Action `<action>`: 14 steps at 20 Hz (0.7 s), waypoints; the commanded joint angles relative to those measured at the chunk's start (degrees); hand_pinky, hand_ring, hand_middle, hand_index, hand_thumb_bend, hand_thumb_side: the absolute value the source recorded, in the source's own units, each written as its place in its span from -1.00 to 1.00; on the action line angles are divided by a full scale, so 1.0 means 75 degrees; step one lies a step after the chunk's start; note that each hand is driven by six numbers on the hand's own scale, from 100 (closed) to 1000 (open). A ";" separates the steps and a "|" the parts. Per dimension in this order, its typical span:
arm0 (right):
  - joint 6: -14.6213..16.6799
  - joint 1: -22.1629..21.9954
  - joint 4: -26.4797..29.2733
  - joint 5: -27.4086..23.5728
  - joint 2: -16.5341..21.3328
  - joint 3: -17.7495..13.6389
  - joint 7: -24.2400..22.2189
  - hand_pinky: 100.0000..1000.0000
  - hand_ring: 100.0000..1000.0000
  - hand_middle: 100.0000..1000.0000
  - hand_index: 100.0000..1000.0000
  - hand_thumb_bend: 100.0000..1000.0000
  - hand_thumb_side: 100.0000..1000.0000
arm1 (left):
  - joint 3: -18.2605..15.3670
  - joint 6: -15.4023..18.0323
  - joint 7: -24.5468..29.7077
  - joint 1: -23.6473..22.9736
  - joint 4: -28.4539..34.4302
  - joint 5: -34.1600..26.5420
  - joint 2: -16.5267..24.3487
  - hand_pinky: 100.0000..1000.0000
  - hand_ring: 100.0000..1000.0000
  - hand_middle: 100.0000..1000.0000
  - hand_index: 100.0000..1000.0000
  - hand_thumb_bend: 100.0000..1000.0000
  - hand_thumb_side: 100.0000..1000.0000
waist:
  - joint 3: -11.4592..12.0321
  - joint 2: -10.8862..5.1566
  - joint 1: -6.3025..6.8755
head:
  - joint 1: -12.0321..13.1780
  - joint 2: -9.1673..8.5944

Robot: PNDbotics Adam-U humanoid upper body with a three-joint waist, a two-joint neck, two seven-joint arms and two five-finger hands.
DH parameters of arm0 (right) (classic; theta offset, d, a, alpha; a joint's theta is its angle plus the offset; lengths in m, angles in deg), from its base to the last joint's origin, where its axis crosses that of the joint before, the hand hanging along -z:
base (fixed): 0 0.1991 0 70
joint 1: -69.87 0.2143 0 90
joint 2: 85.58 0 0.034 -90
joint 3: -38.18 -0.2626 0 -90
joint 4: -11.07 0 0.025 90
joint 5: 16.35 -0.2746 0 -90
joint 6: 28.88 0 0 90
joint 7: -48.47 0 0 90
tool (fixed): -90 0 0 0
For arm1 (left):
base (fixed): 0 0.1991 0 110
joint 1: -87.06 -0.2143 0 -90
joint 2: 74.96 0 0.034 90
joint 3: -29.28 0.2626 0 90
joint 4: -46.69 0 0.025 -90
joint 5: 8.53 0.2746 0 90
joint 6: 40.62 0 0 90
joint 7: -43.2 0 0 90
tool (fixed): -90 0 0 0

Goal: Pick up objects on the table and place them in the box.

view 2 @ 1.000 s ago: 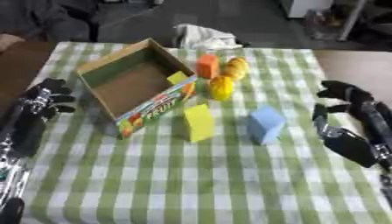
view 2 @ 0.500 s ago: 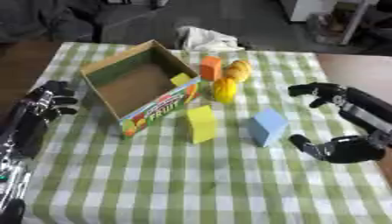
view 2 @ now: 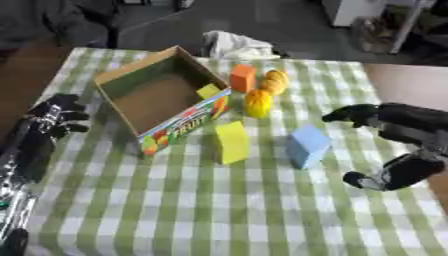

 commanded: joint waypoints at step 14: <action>0.0881 0.1207 -0.1858 0.1418 -0.0567 0.0273 -0.0173 0.93 1.00 0.90 1.00 -0.21 -0.71 | 0.0044 0.0013 0.0067 -0.0003 0.0075 0.0035 0.0144 0.22 0.30 0.18 0.51 -0.85 0.33 | 0.0040 -0.0135 0.0030 | -0.0068 0.0035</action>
